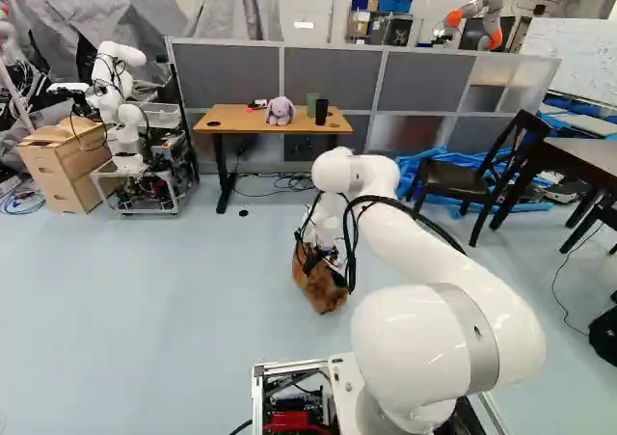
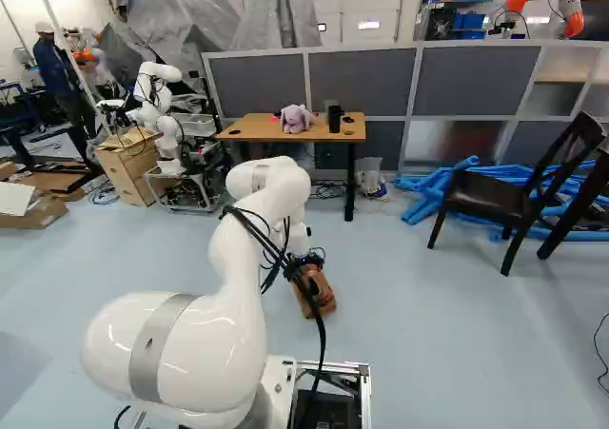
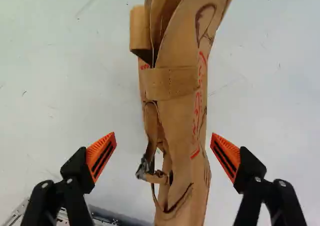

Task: Pick up the bag on the ground and place it on the table

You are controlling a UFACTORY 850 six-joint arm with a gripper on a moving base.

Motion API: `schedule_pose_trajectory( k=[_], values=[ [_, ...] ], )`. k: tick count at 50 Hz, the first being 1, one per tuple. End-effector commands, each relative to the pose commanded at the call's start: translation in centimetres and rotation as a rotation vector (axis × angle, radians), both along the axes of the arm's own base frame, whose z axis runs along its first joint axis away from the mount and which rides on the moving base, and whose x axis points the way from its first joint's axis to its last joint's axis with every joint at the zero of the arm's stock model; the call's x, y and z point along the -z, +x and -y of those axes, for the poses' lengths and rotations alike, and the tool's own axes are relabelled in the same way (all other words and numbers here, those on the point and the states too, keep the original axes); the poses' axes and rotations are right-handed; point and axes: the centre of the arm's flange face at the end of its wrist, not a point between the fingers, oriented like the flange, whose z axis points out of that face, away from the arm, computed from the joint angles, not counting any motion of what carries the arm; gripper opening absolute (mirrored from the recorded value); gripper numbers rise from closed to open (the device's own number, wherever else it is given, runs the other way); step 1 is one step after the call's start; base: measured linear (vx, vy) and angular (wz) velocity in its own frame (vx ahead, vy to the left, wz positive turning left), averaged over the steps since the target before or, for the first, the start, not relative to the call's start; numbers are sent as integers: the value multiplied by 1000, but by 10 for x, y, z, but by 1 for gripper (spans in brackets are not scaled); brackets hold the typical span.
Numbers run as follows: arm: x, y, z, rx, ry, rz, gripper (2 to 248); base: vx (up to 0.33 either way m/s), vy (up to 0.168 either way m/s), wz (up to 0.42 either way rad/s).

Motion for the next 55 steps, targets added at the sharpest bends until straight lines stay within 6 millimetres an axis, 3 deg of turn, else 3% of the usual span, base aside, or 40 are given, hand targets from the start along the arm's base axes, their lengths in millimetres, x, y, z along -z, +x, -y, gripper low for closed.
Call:
schedule_pose_trajectory(
  k=[12, 13, 18, 19, 23, 24, 28, 29, 34, 35, 39, 40, 55],
  values=[
    [12, 0, 0, 0, 0, 0, 238, 0, 0, 0],
    [13, 0, 0, 0, 0, 0, 201, 0, 0, 0],
    [13, 0, 0, 0, 0, 0, 201, 0, 0, 0],
    [13, 0, 0, 0, 0, 0, 163, 0, 0, 0],
    [13, 0, 0, 0, 0, 0, 163, 0, 0, 0],
    [13, 0, 0, 0, 0, 0, 125, 0, 0, 0],
    [13, 0, 0, 0, 0, 0, 125, 0, 0, 0],
    [13, 0, 0, 0, 0, 0, 87, 0, 0, 0],
    [13, 0, 0, 0, 0, 0, 87, 0, 0, 0],
    [13, 0, 0, 0, 0, 0, 50, 0, 0, 0],
    [13, 0, 0, 0, 0, 0, 50, 0, 0, 0],
    [13, 0, 0, 0, 0, 0, 25, 0, 0, 0],
    [-5, 0, 0, 0, 0, 0, 25, 0, 0, 0]
  ],
)
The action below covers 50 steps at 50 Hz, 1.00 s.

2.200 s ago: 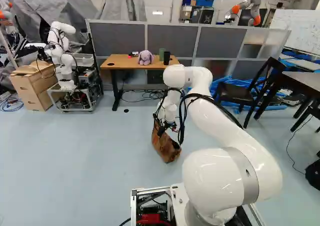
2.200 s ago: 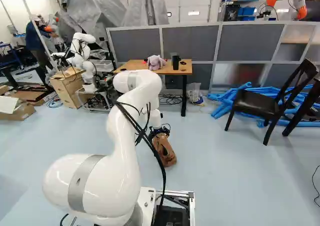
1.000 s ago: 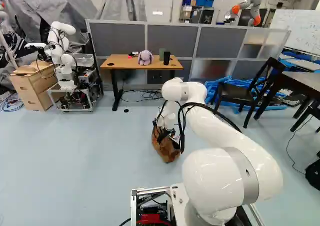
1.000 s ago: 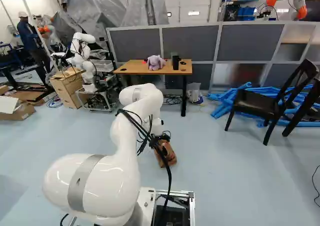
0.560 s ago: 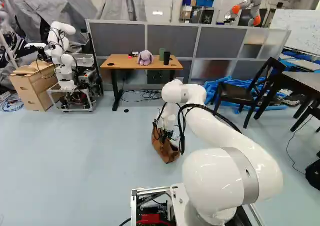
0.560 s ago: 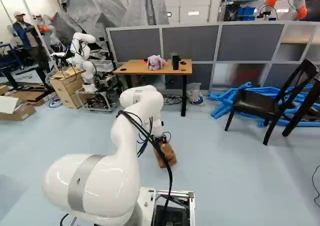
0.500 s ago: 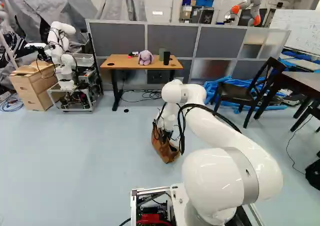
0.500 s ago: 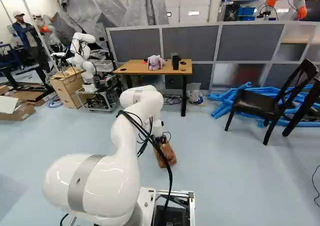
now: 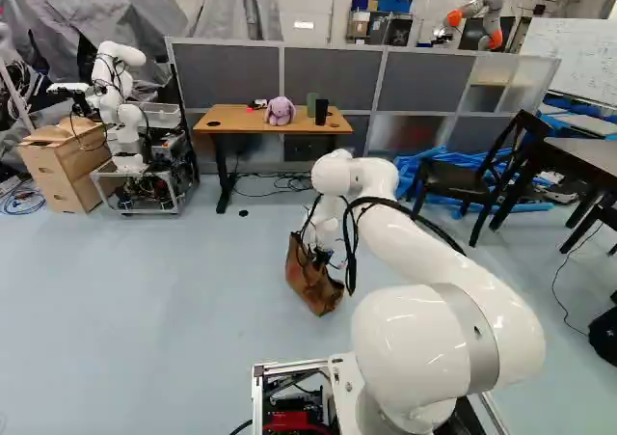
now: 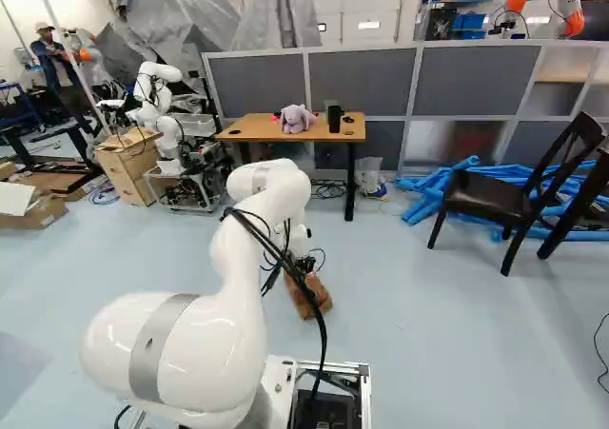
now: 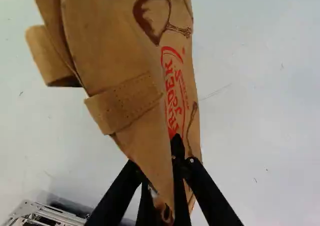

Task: Pick up the bag on the ground and place it on the table

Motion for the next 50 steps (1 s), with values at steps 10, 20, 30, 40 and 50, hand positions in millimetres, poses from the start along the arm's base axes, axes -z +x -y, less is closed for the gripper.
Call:
schedule_pose_trajectory(
  k=[10, 20, 30, 40, 50],
  values=[
    [-15, 0, 0, 0, 0, 1, 25, 0, 0, 0],
    [-30, 0, 0, 0, 0, 3, 25, 0, 0, 0],
    [-45, 0, 0, 0, 0, 6, 25, 0, 0, 0],
    [-60, 0, 0, 0, 0, 9, 25, 0, 0, 0],
    [-76, -1, 0, 0, 0, 13, 25, 0, 0, 0]
  ],
)
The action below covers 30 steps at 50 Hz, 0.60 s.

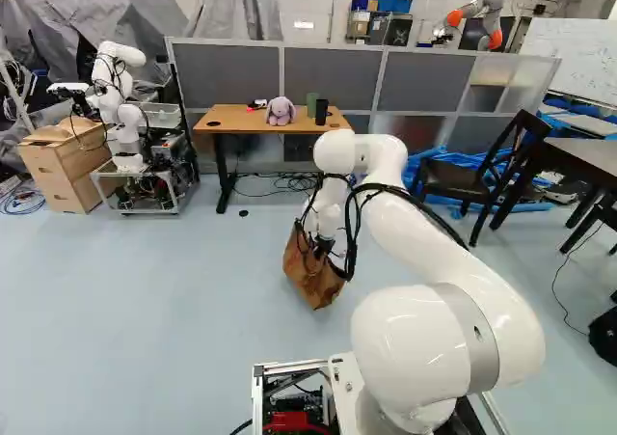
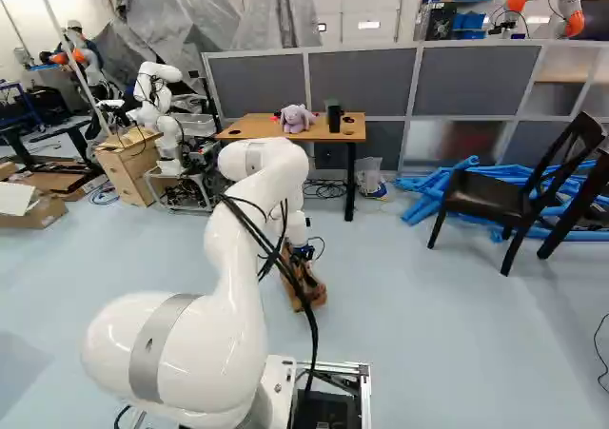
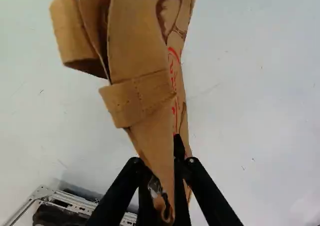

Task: Pick up the bag on the ground and place it on the table

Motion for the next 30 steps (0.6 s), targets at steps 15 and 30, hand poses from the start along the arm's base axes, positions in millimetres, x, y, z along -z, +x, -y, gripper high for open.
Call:
schedule_pose_trajectory(
  k=[15, 30],
  values=[
    [-23, -1, 0, 0, 0, 7, 25, 0, 0, 0],
    [-45, -3, 0, 0, 0, 16, 25, 0, 0, 0]
  ],
)
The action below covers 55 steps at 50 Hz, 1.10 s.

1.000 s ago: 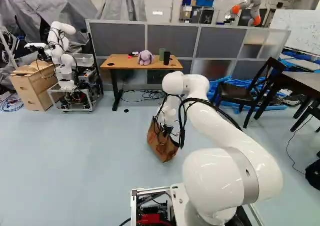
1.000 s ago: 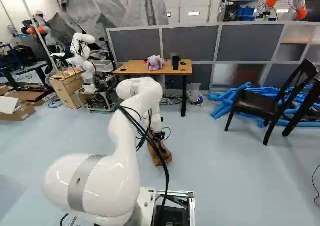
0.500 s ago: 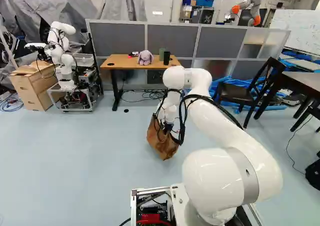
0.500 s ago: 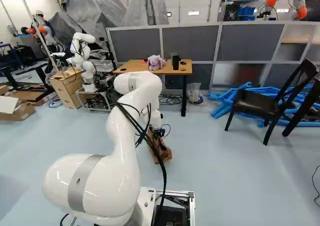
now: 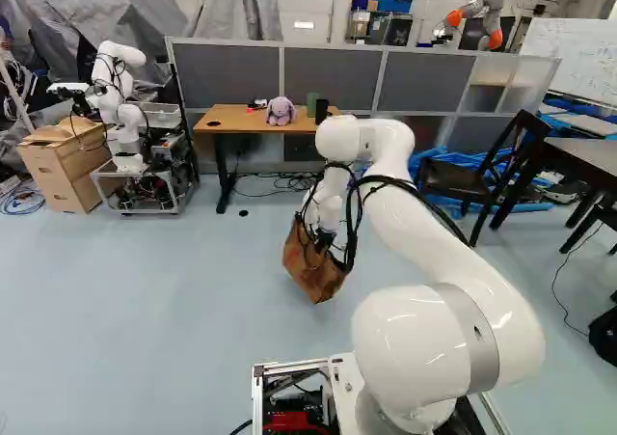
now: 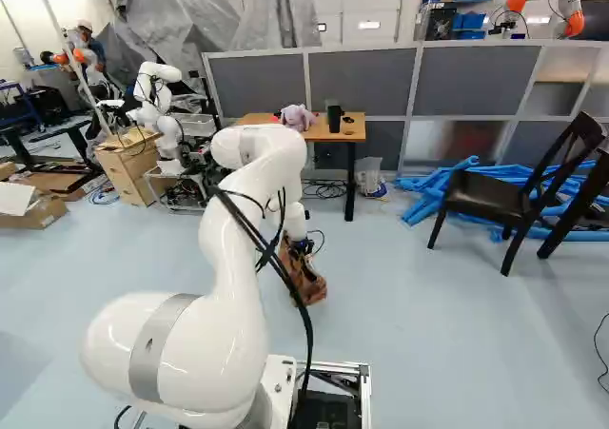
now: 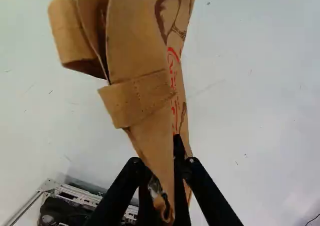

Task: Pick up the bag on the ground and place it on the table

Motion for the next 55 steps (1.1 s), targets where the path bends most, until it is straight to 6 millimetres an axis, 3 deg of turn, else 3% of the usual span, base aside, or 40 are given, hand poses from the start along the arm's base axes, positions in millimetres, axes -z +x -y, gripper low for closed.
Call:
schedule_pose_trajectory(
  k=[55],
  values=[
    [-83, -9, 0, 0, -1, 46, 25, 0, 0, 0]
  ],
)
